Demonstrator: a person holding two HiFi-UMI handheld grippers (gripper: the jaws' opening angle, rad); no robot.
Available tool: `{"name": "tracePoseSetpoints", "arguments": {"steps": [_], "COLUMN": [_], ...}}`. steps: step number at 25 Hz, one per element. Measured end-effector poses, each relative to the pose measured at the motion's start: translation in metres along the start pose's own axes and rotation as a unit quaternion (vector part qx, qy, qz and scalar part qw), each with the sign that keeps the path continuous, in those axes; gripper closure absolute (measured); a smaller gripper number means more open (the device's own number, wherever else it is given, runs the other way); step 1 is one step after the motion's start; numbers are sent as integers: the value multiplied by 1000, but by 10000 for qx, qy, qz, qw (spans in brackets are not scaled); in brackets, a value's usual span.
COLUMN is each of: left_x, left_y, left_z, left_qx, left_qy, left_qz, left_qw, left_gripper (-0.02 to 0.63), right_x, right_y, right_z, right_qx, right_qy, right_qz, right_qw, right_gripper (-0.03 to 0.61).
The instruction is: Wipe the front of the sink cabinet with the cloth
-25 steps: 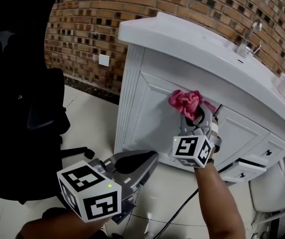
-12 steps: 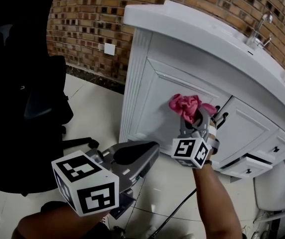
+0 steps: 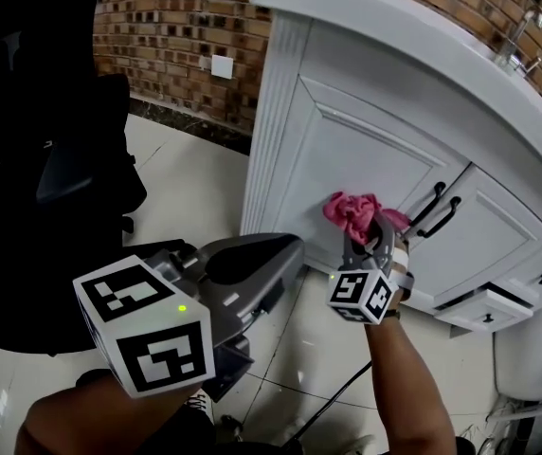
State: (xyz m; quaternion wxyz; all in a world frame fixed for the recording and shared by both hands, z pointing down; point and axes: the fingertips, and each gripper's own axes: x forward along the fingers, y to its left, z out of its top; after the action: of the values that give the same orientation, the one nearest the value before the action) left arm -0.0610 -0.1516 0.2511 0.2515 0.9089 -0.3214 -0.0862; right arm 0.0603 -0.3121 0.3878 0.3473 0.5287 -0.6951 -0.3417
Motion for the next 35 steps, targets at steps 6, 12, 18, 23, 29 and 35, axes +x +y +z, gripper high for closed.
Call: {"name": "tracePoseSetpoints", "arguments": {"steps": [6, 12, 18, 23, 29, 35], "left_x": [2, -1, 2, 4, 3, 4], "left_y": [4, 9, 14, 15, 16, 12], "left_z": [-1, -1, -4, -5, -5, -7], "left_qx": [-23, -62, -95, -119, -148, -189], "left_qy": [25, 47, 96, 123, 127, 142], "left_qz": [35, 106, 156, 161, 150, 89], "left_qw": [10000, 9999, 9998, 9997, 9997, 9997], "left_gripper": [611, 611, 611, 611, 611, 611], "right_x": [4, 7, 13, 14, 14, 12], "right_y": [45, 83, 132, 164, 172, 185], "right_z": [-24, -46, -75, -104, -112, -113], "right_qx": [-2, 94, 242, 292, 297, 86], "right_qy": [187, 394, 753, 1116, 1179, 1217], "right_qz": [311, 625, 1036, 1330, 1301, 1534], "right_qw": [9993, 9972, 9915, 9844, 9840, 9806], "right_gripper": [422, 422, 422, 422, 422, 422]}}
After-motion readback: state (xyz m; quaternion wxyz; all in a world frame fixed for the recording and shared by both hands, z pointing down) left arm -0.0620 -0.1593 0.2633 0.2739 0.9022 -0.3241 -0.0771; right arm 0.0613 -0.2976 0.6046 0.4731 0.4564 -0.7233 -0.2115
